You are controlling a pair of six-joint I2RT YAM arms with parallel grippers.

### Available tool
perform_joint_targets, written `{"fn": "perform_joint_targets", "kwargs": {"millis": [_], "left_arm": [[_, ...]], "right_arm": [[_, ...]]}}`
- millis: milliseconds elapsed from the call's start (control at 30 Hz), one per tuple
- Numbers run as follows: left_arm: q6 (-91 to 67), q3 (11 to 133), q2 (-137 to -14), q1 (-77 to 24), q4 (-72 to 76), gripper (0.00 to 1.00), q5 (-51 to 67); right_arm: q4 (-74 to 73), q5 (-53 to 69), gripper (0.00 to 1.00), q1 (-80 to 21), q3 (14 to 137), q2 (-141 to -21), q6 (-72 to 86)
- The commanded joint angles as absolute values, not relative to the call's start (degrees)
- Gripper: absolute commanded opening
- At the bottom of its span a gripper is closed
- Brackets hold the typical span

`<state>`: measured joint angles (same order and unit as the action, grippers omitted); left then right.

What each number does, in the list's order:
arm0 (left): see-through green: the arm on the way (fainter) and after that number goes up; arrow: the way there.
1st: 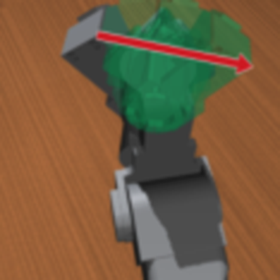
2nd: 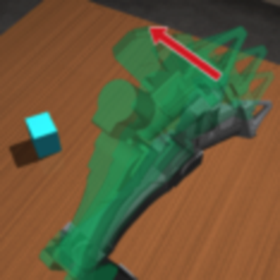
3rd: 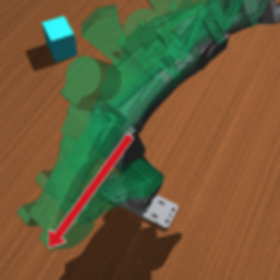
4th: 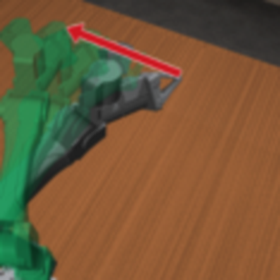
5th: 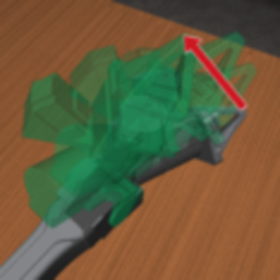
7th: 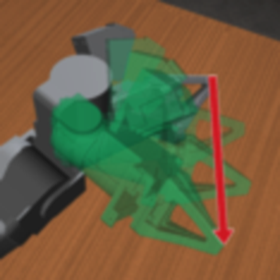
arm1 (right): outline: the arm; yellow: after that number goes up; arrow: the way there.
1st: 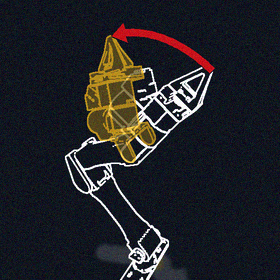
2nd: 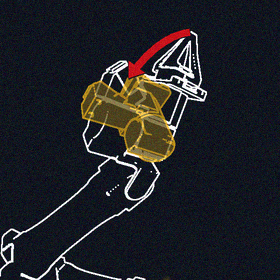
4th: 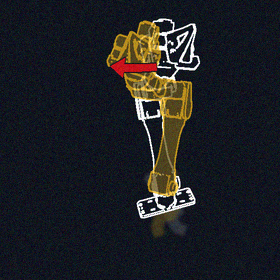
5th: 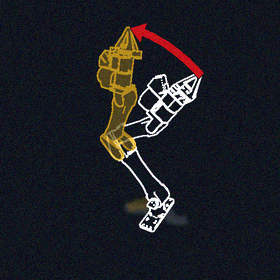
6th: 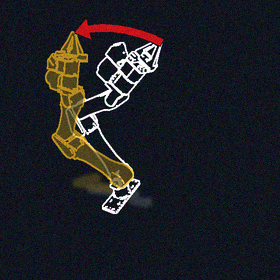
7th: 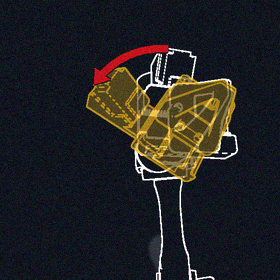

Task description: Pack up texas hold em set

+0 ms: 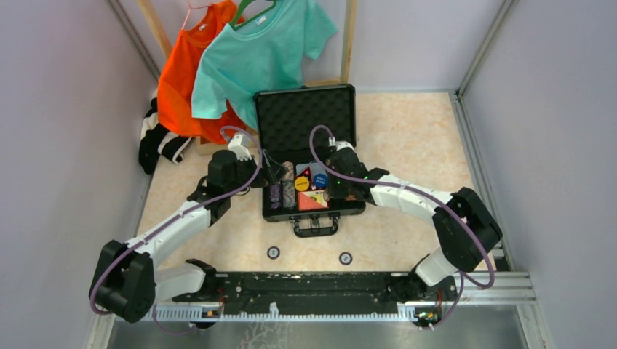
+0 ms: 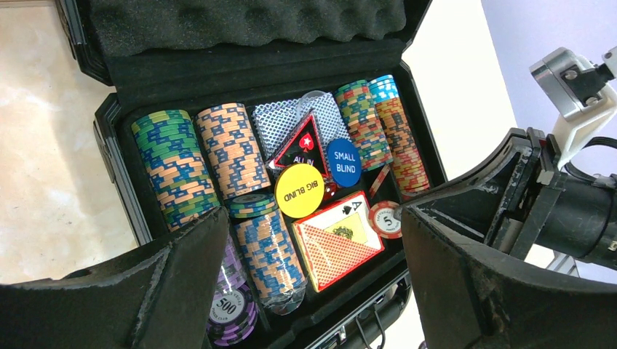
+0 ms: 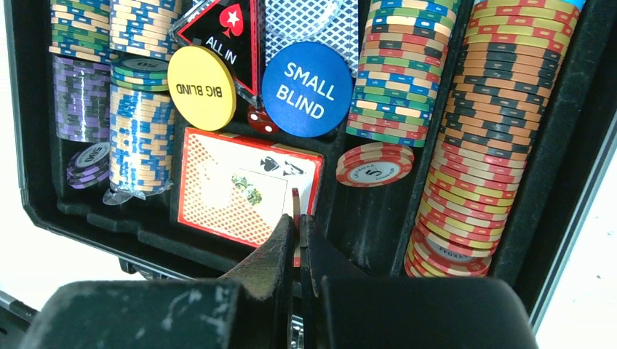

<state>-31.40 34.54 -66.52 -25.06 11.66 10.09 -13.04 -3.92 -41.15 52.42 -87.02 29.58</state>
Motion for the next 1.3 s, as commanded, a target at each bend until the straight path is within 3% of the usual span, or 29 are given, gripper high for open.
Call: {"fn": "perform_joint_targets", "kwargs": {"millis": [0, 667, 1267], "left_arm": [[-31.16, 34.28, -65.44, -25.53, 13.52, 0.93, 10.11], [-30.88, 34.34, -65.22, -25.91, 13.96, 0.93, 11.56], [-28.87, 34.87, -66.77, -26.59, 14.9, 0.94, 12.61]], "right_arm": [[-13.36, -5.28, 0.0, -41.48, 52.46, -84.07, 29.05], [-19.42, -15.35, 0.0, -39.4, 53.78, -82.66, 27.22], [-13.16, -6.06, 0.0, -39.4, 51.74, -79.4, 9.02]]}}
